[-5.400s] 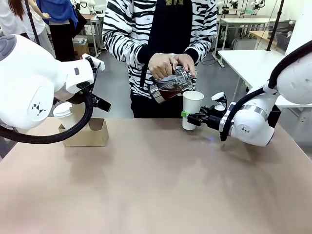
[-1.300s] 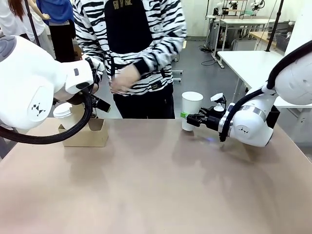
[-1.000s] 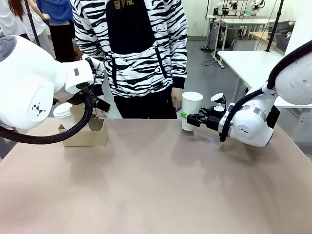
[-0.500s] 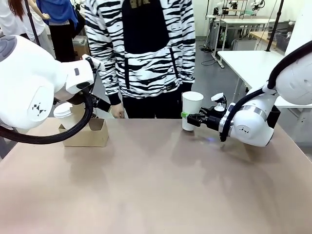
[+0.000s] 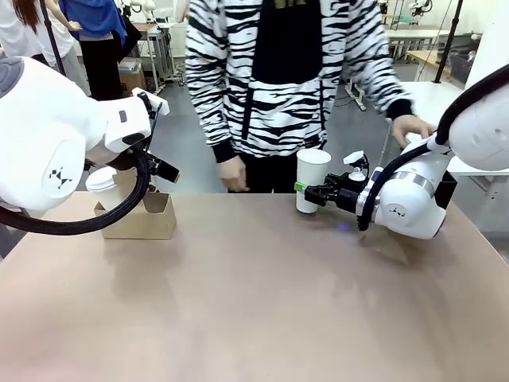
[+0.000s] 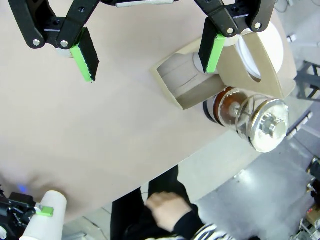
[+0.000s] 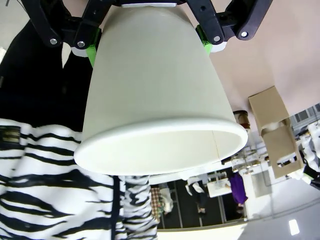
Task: Pour a drink into a cup and package it in a carrier.
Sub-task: When a person places the Paper Cup Lid on the 600 ml Paper Cup , lift the 600 ml Paper Cup.
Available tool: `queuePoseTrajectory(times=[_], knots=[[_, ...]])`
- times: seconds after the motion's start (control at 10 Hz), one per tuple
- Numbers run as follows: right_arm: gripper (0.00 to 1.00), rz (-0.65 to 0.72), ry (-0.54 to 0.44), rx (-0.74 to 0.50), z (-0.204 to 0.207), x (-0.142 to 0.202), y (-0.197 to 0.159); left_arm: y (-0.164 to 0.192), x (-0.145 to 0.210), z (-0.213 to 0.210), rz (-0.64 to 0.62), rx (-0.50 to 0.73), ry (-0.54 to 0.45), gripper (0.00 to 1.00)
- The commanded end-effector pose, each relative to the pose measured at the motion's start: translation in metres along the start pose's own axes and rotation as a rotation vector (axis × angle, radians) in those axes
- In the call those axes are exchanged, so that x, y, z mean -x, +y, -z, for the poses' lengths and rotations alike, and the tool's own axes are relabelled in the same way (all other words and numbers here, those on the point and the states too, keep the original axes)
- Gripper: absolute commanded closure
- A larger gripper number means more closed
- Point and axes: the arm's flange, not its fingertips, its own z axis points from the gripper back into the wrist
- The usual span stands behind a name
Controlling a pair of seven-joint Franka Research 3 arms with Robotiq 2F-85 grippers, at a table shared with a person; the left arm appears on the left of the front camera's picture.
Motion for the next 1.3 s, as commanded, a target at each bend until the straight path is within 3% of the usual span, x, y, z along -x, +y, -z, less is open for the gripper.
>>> queuePoseTrajectory(times=[0.0, 1.2], knots=[[0.19, 0.001, -0.005, -0.001, -0.0010, -0.0043, 0.0026, 0.0007, -0.0008, -0.0023, -0.002, -0.001, -0.004, 0.00], [0.19, 0.001, -0.005, -0.001, -0.0010, -0.0043, 0.0026, 0.0007, -0.0008, -0.0023, -0.002, -0.001, -0.004, 0.00]])
